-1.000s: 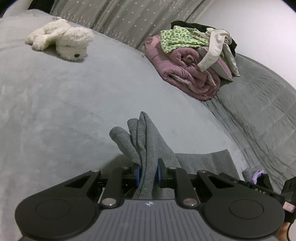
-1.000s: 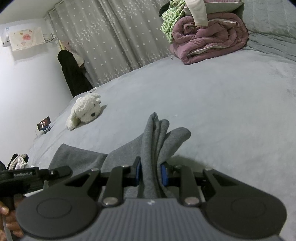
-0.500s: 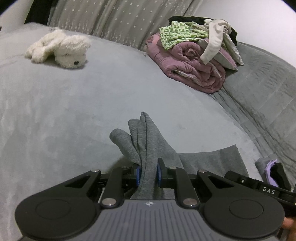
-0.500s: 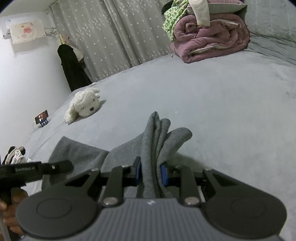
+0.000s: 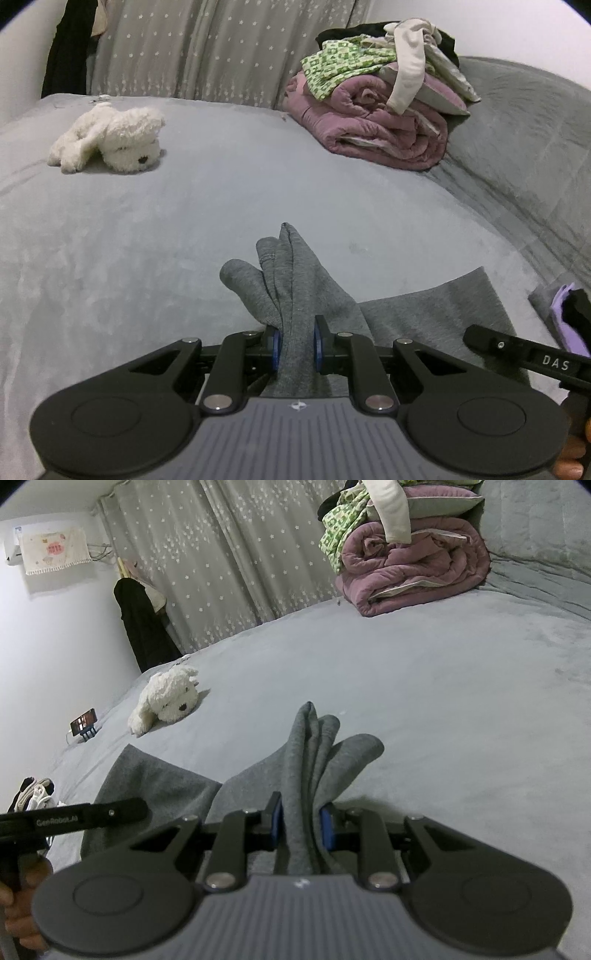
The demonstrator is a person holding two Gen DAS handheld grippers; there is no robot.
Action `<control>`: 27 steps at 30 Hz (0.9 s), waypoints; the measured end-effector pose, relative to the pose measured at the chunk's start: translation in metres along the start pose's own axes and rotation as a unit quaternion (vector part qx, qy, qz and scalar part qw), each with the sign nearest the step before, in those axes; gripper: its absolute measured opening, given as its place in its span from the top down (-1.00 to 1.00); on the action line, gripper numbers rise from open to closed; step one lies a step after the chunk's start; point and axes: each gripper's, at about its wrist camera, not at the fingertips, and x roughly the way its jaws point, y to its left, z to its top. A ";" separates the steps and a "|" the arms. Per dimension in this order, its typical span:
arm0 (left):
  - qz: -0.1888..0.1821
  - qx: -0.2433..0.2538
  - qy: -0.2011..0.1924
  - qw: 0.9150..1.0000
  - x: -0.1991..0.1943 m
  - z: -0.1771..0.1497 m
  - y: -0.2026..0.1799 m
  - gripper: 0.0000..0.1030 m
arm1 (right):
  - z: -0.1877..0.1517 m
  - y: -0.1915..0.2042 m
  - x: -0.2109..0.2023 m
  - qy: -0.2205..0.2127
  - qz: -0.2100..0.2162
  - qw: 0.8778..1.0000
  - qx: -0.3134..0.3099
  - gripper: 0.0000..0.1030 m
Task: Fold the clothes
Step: 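Lift the folded grey shirt with both grippers off the bed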
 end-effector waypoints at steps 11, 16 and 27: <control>0.045 0.051 0.006 0.998 -0.006 -0.005 -0.030 0.72 | -0.003 -0.004 -0.008 0.002 0.000 1.000 -0.003 0.62; 0.063 0.063 0.006 0.996 -0.007 -0.008 -0.037 0.72 | -0.005 -0.002 -0.011 0.001 0.000 1.000 -0.004 0.62; 0.091 0.084 0.018 0.992 -0.005 -0.021 -0.049 0.72 | -0.012 0.003 -0.014 0.005 -0.009 1.000 -0.018 0.62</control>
